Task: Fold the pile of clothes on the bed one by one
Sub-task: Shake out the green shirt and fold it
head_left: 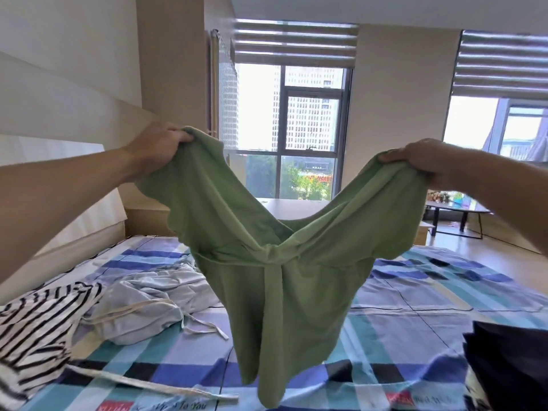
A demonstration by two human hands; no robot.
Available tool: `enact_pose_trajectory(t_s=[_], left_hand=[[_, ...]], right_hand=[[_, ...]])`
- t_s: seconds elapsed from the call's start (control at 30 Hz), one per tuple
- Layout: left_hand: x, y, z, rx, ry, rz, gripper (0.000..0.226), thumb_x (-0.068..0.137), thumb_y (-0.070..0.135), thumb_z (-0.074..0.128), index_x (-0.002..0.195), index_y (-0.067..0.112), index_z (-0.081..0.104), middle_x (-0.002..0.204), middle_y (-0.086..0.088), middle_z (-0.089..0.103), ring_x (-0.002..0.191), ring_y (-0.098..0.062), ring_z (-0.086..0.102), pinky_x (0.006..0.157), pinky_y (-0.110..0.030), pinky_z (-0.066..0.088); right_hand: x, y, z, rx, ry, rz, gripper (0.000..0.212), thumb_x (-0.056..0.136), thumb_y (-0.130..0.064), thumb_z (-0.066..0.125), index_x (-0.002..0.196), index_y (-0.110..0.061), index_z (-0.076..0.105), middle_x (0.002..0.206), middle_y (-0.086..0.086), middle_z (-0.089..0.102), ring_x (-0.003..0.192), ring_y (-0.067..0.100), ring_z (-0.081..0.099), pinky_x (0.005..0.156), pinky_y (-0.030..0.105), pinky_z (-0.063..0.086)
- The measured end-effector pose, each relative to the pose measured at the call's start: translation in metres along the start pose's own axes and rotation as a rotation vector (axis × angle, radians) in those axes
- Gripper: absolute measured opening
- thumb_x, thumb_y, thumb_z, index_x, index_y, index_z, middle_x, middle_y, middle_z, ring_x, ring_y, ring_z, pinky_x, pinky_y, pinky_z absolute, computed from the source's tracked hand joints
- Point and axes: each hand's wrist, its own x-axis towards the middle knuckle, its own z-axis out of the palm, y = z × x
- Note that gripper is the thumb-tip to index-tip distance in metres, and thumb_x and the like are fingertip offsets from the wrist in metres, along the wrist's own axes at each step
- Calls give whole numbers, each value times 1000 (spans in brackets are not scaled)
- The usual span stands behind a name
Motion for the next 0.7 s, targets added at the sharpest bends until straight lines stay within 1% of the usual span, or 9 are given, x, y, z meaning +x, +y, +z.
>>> enact_pose_trajectory(t_s=[0.07, 0.13, 0.23, 0.37, 0.43, 0.5, 0.53, 0.6, 0.7], left_hand=[[2, 6, 4, -3, -18, 2, 30, 101, 22, 53, 73, 20, 63, 80, -1, 57, 76, -17, 48, 66, -33, 34], [2, 11, 9, -21, -50, 13, 29, 101, 20, 53, 76, 23, 66, 82, 3, 60, 76, -14, 51, 67, -32, 36], [1, 13, 15, -11, -103, 15, 23, 102, 21, 52, 88, 24, 70, 94, 0, 65, 83, -17, 55, 75, -35, 38], [-1, 18, 27, -7, -158, 31, 24, 104, 19, 49, 96, 19, 70, 93, -1, 65, 79, -13, 56, 66, -27, 39], [-1, 21, 30, 1, -167, 39, 24, 104, 20, 50, 100, 15, 72, 95, -3, 66, 79, -13, 55, 66, -27, 38], [-2, 24, 29, 24, -159, 54, 23, 102, 22, 53, 102, 13, 74, 97, -3, 66, 80, -12, 55, 66, -26, 38], [-2, 25, 28, 27, -165, 58, 23, 102, 23, 54, 102, 13, 75, 97, -2, 66, 81, -14, 56, 67, -26, 38], [-4, 27, 24, 13, -197, 65, 23, 102, 26, 56, 103, 12, 75, 97, -3, 68, 83, -16, 59, 69, -27, 43], [-7, 27, 16, 8, -227, 86, 22, 100, 33, 60, 100, 17, 75, 96, -3, 70, 84, -17, 63, 71, -31, 47]], right_hand=[[-8, -7, 1, -41, -16, 68, 32, 85, -28, 77, 104, -6, 64, 94, 14, 68, 75, 26, 64, 68, 39, 56], [-13, -11, 2, -64, -24, 90, 27, 87, -30, 75, 97, -9, 63, 88, 13, 66, 72, 25, 63, 64, 37, 54], [-15, -14, 3, -112, -1, 37, 31, 88, -35, 75, 101, -9, 63, 91, 12, 66, 77, 26, 64, 73, 39, 57], [-13, -16, 4, -142, 21, -88, 29, 91, -32, 71, 108, -10, 64, 106, 8, 68, 91, 21, 64, 91, 40, 55], [-11, -15, 2, -98, -7, -83, 29, 93, -27, 69, 112, -6, 64, 106, 11, 68, 86, 20, 65, 86, 39, 58], [-11, -12, 0, -117, -48, -51, 28, 96, -22, 66, 115, -2, 64, 105, 15, 68, 80, 20, 65, 72, 35, 59], [-12, -11, 0, -150, -70, -46, 23, 97, -21, 64, 113, -4, 65, 108, 15, 68, 79, 20, 64, 68, 33, 58], [-17, -11, -1, -170, -120, -78, 18, 97, -26, 63, 102, -10, 68, 112, 13, 67, 83, 19, 63, 67, 31, 57], [-27, -17, -10, -152, -265, -191, 55, 80, -59, 60, 103, -10, 69, 95, 5, 64, 78, 17, 62, 66, 29, 60]])
